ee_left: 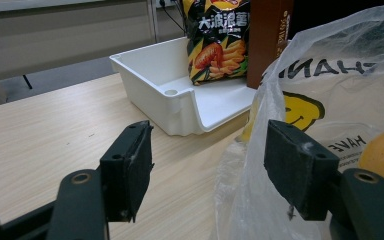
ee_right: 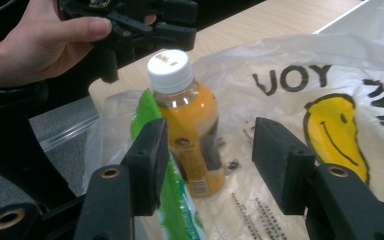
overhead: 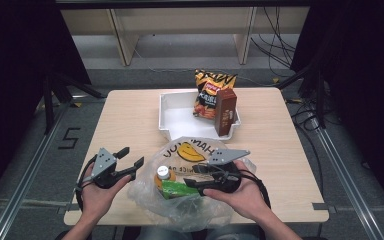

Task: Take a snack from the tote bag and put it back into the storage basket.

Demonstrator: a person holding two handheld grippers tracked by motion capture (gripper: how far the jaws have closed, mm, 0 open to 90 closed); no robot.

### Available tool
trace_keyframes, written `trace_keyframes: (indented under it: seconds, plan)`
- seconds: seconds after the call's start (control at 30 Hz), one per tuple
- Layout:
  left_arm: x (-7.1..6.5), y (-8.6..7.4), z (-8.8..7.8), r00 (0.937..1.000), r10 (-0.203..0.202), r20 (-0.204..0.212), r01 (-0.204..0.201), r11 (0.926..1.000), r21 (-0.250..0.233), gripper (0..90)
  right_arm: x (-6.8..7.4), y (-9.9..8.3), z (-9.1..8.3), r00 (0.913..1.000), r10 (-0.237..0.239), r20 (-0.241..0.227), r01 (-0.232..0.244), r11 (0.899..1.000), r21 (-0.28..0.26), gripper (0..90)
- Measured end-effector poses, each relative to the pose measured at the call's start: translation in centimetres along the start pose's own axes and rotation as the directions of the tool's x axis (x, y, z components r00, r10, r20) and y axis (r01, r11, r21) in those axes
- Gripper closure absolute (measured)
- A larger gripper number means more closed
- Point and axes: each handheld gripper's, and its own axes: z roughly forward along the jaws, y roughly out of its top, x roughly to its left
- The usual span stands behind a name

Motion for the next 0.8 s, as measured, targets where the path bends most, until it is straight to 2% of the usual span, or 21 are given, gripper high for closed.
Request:
trace_keyframes:
  seconds: [0.03,0.07,0.1,0.13,0.23,0.27,0.3,0.4,0.43,0.5,0.53,0.57,0.7,0.8]
  plan:
    - [0.02,-0.08,0.1,1.0,-0.003,0.009,0.003,1.0,-0.007,35.4,0.03,-0.04,0.04,1.0,-0.007,0.001,0.007,1.0,0.005,48.7]
    - [-0.02,-0.11,0.01,1.0,-0.008,0.001,0.008,1.0,0.004,35.4,0.17,-0.18,0.26,0.9999,0.011,0.006,-0.011,1.0,-0.004,48.6]
    - [0.03,-0.14,0.02,1.0,-0.004,0.002,0.004,1.0,0.006,35.4,0.14,-0.16,0.25,1.0,0.002,-0.004,-0.002,1.0,0.015,48.6]
    - [0.03,-0.2,0.08,1.0,-0.009,0.002,0.009,0.9999,0.005,35.4,0.15,-0.27,0.31,1.0,0.0,0.004,0.0,1.0,0.016,48.4]
    - [0.1,-0.27,0.0,0.9999,-0.009,0.006,0.009,0.9999,0.007,35.4,0.22,-0.47,0.68,0.9998,0.003,-0.019,-0.002,1.0,0.018,48.0]
    - [0.1,-0.29,-0.03,0.9999,-0.01,0.006,0.01,0.9999,0.007,35.4,0.32,-0.46,0.54,0.9999,0.011,-0.01,-0.011,0.999,0.036,47.9]
    - [0.12,-0.29,-0.07,0.9999,-0.008,0.008,0.008,1.0,0.006,35.4,0.24,-0.49,0.62,0.9999,-0.001,-0.011,0.002,0.999,0.032,47.8]
    - [0.14,-0.3,-0.18,0.9999,-0.011,0.005,0.011,0.9999,0.005,35.4,0.32,-0.51,0.67,0.9999,0.009,-0.01,-0.008,0.999,0.033,47.4]
    - [0.15,-0.28,-0.19,0.9999,-0.011,0.003,0.011,0.9999,0.004,35.4,0.17,-0.47,0.63,0.9999,-0.01,-0.005,0.01,0.999,0.031,47.4]
    - [0.1,-0.24,-0.16,0.9999,-0.015,0.002,0.015,0.9999,0.0,35.4,0.23,-0.44,0.51,0.9999,0.002,-0.015,-0.002,1.0,0.026,47.3]
    - [0.06,-0.23,-0.12,0.9999,-0.016,0.003,0.016,0.9999,0.002,35.4,0.26,-0.48,0.49,1.0,0.005,-0.003,-0.005,1.0,0.013,47.2]
    - [0.1,-0.25,0.01,0.9999,-0.008,0.012,0.008,1.0,-0.005,35.4,0.31,-0.45,0.33,0.9999,0.013,-0.007,-0.013,1.0,0.025,47.1]
    - [0.05,-0.21,0.02,0.9999,-0.005,0.009,0.005,1.0,0.006,35.4,0.32,-0.43,0.24,0.9999,0.001,-0.013,0.0,1.0,0.018,46.6]
    - [0.18,-0.3,-0.03,0.9999,-0.01,0.01,0.01,0.9999,0.004,35.4,0.34,-0.37,0.27,0.9999,0.014,-0.007,-0.013,1.0,0.019,46.3]
